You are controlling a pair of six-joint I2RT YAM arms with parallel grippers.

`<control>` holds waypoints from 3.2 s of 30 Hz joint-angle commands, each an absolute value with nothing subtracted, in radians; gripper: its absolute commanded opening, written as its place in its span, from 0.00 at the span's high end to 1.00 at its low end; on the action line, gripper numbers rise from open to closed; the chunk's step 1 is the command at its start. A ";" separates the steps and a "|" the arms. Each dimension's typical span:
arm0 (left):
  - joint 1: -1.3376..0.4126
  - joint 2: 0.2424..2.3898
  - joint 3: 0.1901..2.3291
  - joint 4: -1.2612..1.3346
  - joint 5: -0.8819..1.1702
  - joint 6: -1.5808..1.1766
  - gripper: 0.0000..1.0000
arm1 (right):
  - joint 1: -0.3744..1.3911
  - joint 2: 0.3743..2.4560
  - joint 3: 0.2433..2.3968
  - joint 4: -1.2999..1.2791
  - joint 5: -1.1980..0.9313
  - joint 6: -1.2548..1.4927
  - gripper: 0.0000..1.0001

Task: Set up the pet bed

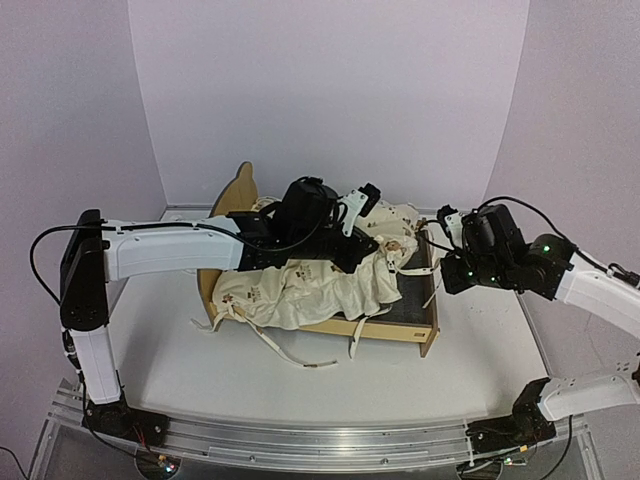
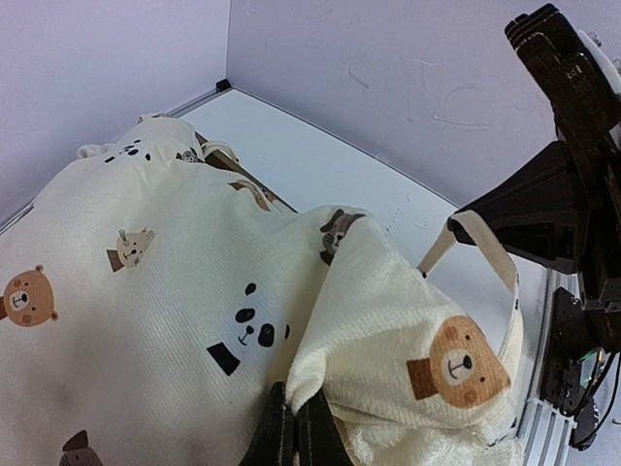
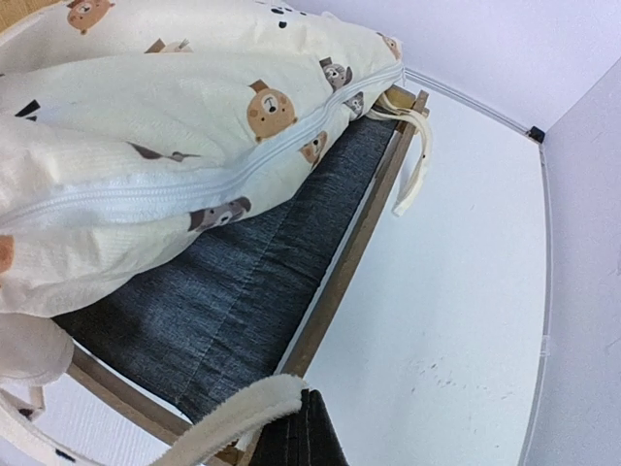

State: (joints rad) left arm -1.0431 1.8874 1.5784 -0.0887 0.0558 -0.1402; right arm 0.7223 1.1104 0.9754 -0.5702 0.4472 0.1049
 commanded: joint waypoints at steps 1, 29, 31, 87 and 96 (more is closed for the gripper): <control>-1.031 1.883 1.623 -0.084 0.064 -0.156 1.00 | 0.721 1.144 1.015 -0.594 0.497 0.037 1.00; -1.031 1.855 1.591 -0.070 0.019 -0.135 1.00 | 0.721 1.166 1.031 -0.606 0.137 0.255 1.00; -1.031 1.855 1.589 -0.068 0.022 -0.135 1.00 | 0.721 1.174 1.015 -0.601 0.131 0.265 1.00; -1.029 2.017 1.731 -0.179 -0.070 -0.143 1.00 | 1.056 1.219 0.065 0.777 0.343 0.603 0.42; -1.029 2.014 1.727 -0.185 -0.072 -0.143 1.00 | 1.068 1.604 0.054 1.250 0.496 0.398 0.38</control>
State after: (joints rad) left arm -1.0435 2.0315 1.6997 -0.1753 -0.0299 -0.1551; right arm 1.0598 1.4871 0.0711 0.9065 0.3670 0.5102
